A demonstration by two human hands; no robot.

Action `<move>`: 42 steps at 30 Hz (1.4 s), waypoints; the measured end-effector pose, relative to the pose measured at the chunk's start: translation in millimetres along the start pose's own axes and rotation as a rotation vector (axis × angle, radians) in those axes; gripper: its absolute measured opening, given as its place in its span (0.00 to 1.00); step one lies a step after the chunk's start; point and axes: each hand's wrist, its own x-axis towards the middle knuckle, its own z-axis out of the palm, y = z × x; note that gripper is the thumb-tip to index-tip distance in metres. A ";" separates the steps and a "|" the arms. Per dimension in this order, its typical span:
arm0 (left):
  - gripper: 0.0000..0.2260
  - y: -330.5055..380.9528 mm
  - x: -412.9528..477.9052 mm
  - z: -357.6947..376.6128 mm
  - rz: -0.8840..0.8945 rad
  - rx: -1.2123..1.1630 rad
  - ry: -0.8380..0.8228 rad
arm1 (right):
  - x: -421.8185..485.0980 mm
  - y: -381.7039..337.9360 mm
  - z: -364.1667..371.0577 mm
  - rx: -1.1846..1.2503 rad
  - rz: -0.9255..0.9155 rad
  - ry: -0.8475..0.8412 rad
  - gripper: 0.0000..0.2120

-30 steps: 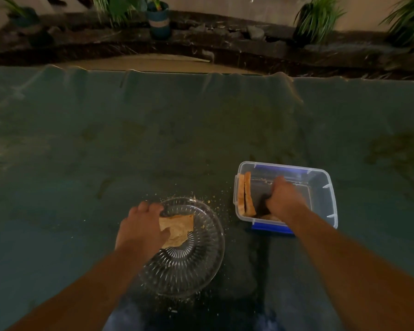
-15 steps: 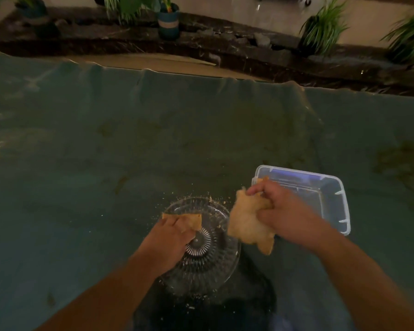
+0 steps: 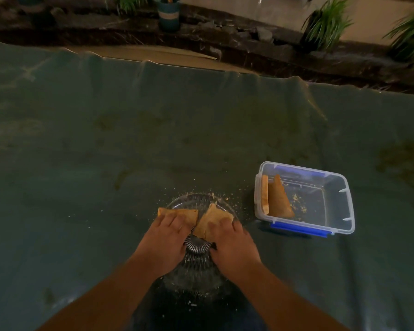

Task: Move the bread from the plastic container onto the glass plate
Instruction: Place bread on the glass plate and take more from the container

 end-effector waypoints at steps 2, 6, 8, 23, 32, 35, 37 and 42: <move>0.28 -0.7 0.5 1.3 0.002 -0.006 0.007 | 6.3 -1.5 6.0 -0.035 -0.017 0.019 0.25; 0.27 -4.2 4.3 1.7 0.031 -0.012 0.015 | 21.9 8.4 3.1 -0.136 -0.091 0.020 0.28; 0.27 -5.3 7.0 0.2 0.020 -0.026 -0.011 | 25.1 16.9 0.9 -0.165 -0.109 0.001 0.27; 0.16 83.5 127.2 -99.3 -0.314 -0.467 0.202 | 0.4 149.8 -94.0 0.589 0.632 0.589 0.14; 0.23 147.5 197.4 -107.9 -0.573 -0.520 -0.099 | 44.5 208.9 -73.6 0.889 0.801 0.016 0.17; 0.17 147.8 200.6 -105.0 -0.568 -0.461 -0.049 | 52.7 201.8 -74.2 0.792 0.759 -0.055 0.19; 0.14 145.7 197.4 -104.5 -0.536 -0.465 0.011 | 51.5 194.9 -76.5 0.688 0.691 -0.012 0.17; 0.08 134.2 183.9 -119.2 -0.472 -0.794 0.168 | 21.9 183.5 -97.3 0.762 0.646 0.169 0.09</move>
